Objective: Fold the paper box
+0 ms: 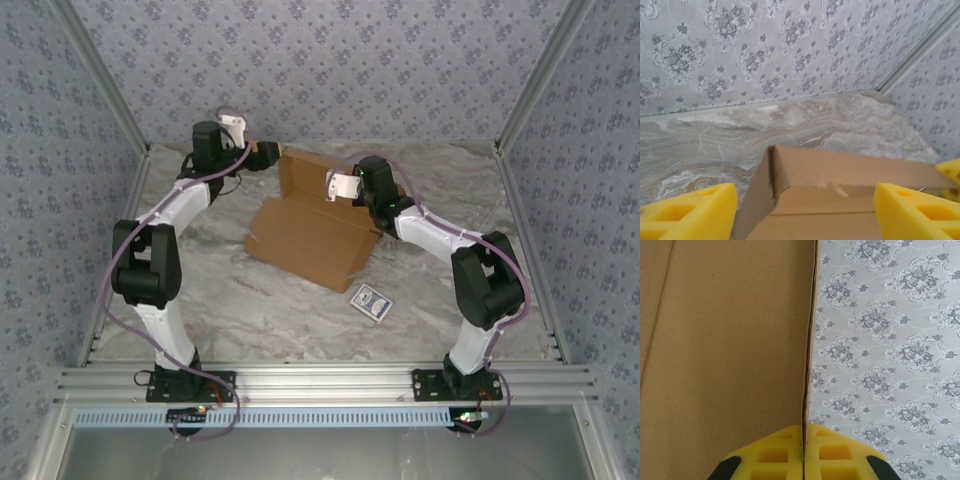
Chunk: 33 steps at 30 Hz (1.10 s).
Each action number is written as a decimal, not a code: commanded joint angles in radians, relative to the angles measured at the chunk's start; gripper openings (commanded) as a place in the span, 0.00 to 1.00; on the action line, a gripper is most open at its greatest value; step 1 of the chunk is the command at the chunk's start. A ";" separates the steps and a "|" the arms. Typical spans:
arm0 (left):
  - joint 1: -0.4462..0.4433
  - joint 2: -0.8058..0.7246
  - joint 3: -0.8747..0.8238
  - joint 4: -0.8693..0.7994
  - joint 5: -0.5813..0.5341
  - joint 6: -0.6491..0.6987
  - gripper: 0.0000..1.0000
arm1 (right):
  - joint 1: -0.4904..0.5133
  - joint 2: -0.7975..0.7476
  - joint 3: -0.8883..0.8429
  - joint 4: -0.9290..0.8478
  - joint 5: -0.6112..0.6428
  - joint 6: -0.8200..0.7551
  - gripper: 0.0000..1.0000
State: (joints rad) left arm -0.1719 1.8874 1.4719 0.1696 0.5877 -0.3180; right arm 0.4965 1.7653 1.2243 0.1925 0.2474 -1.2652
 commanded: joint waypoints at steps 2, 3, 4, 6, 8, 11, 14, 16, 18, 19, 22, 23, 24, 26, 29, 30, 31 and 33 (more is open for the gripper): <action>0.003 0.087 0.156 -0.139 0.005 -0.137 0.72 | 0.004 0.022 -0.011 -0.021 0.015 -0.031 0.00; 0.001 0.107 0.186 -0.164 -0.002 -0.145 0.71 | 0.004 0.022 -0.011 -0.020 0.015 -0.032 0.00; 0.002 0.123 0.211 -0.185 -0.005 -0.150 0.71 | 0.005 0.022 -0.011 -0.021 0.015 -0.032 0.00; 0.002 0.160 0.264 -0.234 -0.015 -0.163 0.69 | 0.006 0.023 -0.008 -0.021 0.015 -0.032 0.00; 0.002 0.189 0.305 -0.275 -0.012 -0.172 0.68 | 0.008 0.026 -0.005 -0.021 0.017 -0.034 0.00; 0.000 0.224 0.337 -0.303 0.024 -0.191 0.64 | 0.009 0.028 -0.003 -0.020 0.022 -0.036 0.00; 0.000 0.241 0.336 -0.289 0.059 -0.213 0.62 | 0.011 0.031 -0.006 -0.021 0.025 -0.037 0.00; 0.000 0.248 0.335 -0.279 0.078 -0.222 0.61 | 0.012 0.033 -0.007 -0.021 0.026 -0.037 0.00; 0.000 0.254 0.340 -0.280 0.090 -0.226 0.61 | 0.014 0.033 -0.008 -0.018 0.028 -0.037 0.00; 0.000 0.256 0.340 -0.282 0.092 -0.225 0.61 | 0.014 0.033 -0.008 -0.017 0.029 -0.040 0.00; 0.000 0.268 0.348 -0.297 0.096 -0.222 0.61 | 0.017 0.033 -0.008 -0.013 0.033 -0.041 0.00; 0.000 0.274 0.356 -0.307 0.098 -0.219 0.61 | 0.017 0.033 -0.009 -0.010 0.033 -0.043 0.00; -0.001 0.282 0.362 -0.317 0.100 -0.217 0.60 | 0.017 0.035 -0.009 -0.007 0.035 -0.045 0.00; -0.001 0.291 0.367 -0.329 0.097 -0.213 0.59 | 0.018 0.035 -0.009 0.000 0.041 -0.049 0.00; 0.000 0.304 0.366 -0.339 0.089 -0.210 0.57 | 0.019 0.036 -0.015 0.014 0.046 -0.056 0.00; 0.000 0.308 0.365 -0.340 0.084 -0.208 0.56 | 0.020 0.036 -0.018 0.020 0.047 -0.061 0.00; 0.000 0.310 0.363 -0.339 0.081 -0.209 0.55 | 0.019 0.036 -0.021 0.024 0.050 -0.066 0.00; 0.001 0.315 0.361 -0.344 0.079 -0.207 0.53 | 0.020 0.036 -0.023 0.034 0.055 -0.075 0.00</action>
State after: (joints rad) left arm -0.1719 2.1769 1.8084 -0.1352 0.6689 -0.5327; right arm 0.5114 1.7828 1.2198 0.2379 0.2737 -1.2919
